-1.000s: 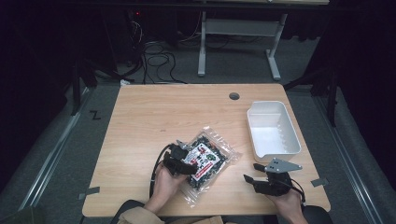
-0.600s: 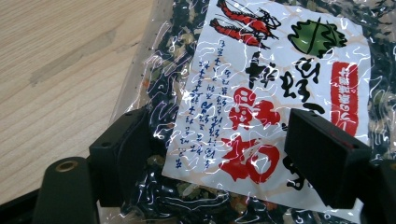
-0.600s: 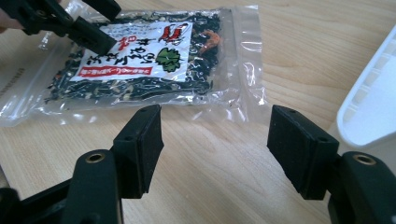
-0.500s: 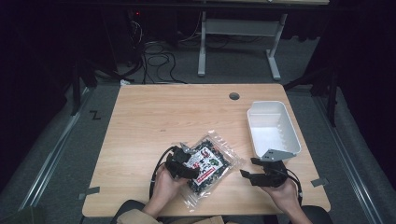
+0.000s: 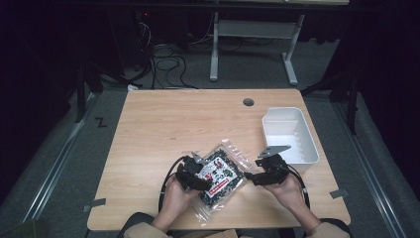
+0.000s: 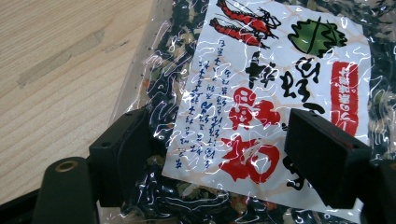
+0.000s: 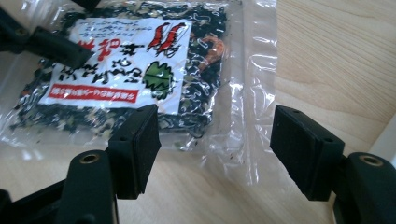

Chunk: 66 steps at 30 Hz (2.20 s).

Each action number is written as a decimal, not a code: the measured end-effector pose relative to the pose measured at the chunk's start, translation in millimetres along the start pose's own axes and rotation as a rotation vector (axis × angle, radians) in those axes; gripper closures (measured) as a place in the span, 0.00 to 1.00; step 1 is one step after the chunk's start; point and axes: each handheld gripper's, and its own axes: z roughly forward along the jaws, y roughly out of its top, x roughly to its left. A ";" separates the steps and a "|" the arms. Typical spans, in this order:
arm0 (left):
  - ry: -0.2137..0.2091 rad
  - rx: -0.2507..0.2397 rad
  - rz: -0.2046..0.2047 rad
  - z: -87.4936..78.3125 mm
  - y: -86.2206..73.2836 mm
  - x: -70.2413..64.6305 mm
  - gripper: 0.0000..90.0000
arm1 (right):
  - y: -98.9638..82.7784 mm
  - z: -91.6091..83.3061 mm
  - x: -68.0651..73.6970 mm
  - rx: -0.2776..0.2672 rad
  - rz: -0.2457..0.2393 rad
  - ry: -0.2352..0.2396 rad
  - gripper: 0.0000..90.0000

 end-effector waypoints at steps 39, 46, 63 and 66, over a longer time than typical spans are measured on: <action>0.040 0.022 -0.056 1.6 -0.2 7.9 0.12 | 3.3 50.7 -3.1 0.165 0.106 -0.004 0.42; 0.036 0.024 -0.059 1.8 -0.1 8.5 0.12 | 3.9 50.4 -2.4 0.168 0.106 0.017 0.48; 0.033 0.022 -0.058 2.3 -0.1 8.6 0.13 | 6.9 50.4 -2.7 0.191 0.110 0.056 0.65; 0.033 0.022 -0.058 2.3 -0.1 8.6 0.13 | 7.0 50.3 -3.5 0.192 0.108 0.041 0.70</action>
